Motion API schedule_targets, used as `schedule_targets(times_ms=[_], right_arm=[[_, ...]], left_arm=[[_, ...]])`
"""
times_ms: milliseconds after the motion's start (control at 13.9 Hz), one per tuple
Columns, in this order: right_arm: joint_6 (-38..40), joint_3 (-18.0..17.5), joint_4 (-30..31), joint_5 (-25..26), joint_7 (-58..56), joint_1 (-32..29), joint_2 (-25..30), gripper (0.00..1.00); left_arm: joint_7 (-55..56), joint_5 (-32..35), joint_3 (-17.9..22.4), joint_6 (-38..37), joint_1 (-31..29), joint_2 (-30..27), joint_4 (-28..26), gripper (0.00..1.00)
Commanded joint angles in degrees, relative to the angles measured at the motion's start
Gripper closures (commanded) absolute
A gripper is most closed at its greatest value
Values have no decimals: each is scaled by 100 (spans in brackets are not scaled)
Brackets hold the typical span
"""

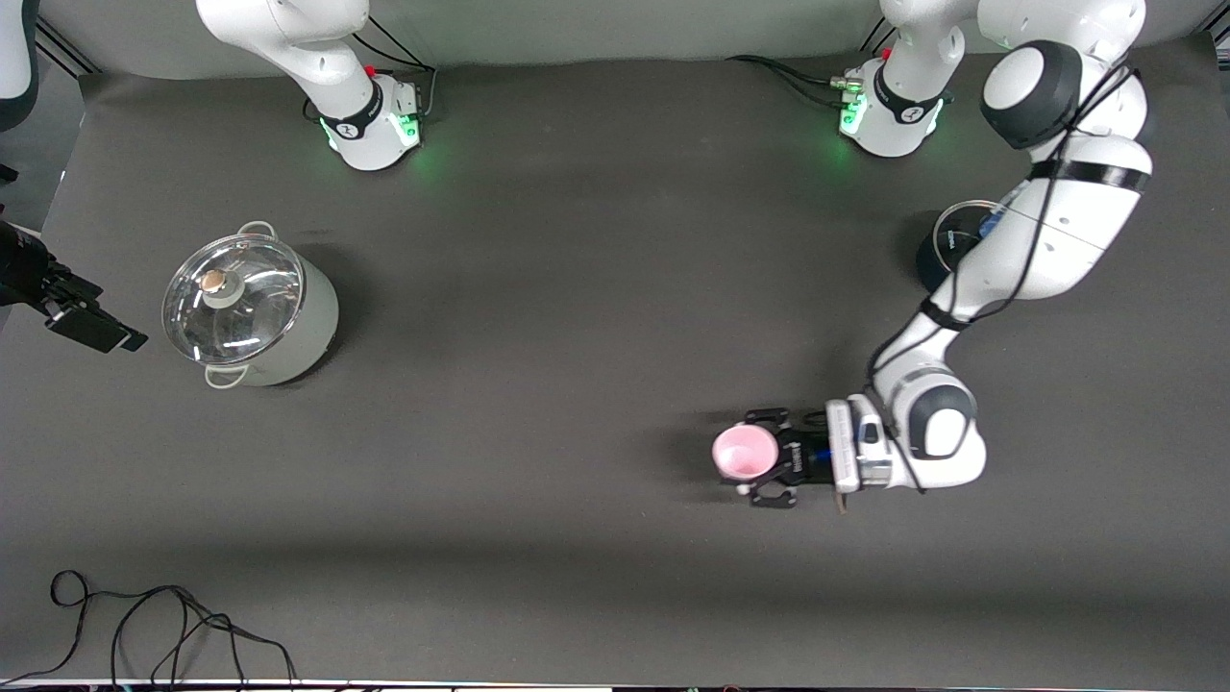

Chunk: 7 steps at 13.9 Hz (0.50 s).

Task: Transfer pink cup from left to right arm
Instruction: 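Carry the pink cup toward the right gripper while the right gripper approaches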

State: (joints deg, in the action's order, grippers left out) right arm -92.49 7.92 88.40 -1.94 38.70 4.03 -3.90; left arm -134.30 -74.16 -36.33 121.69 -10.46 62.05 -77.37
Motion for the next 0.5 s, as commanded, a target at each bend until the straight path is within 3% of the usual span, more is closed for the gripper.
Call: schedule_targets(times_ms=[0,288,432], right_arm=[[29,8,-59,-87,200,37,29,0],[29,-9,-59,-87,200,37,29,0],[29,-18,-77,-87,200,45,21,0]], left_arm=[[562,-169,-557,1308,395,-88,222,100],[1361,-169,-1708,3469,1061,-97,739,100],[1783,-160,-2008,4586,1719,-106,1230,100]])
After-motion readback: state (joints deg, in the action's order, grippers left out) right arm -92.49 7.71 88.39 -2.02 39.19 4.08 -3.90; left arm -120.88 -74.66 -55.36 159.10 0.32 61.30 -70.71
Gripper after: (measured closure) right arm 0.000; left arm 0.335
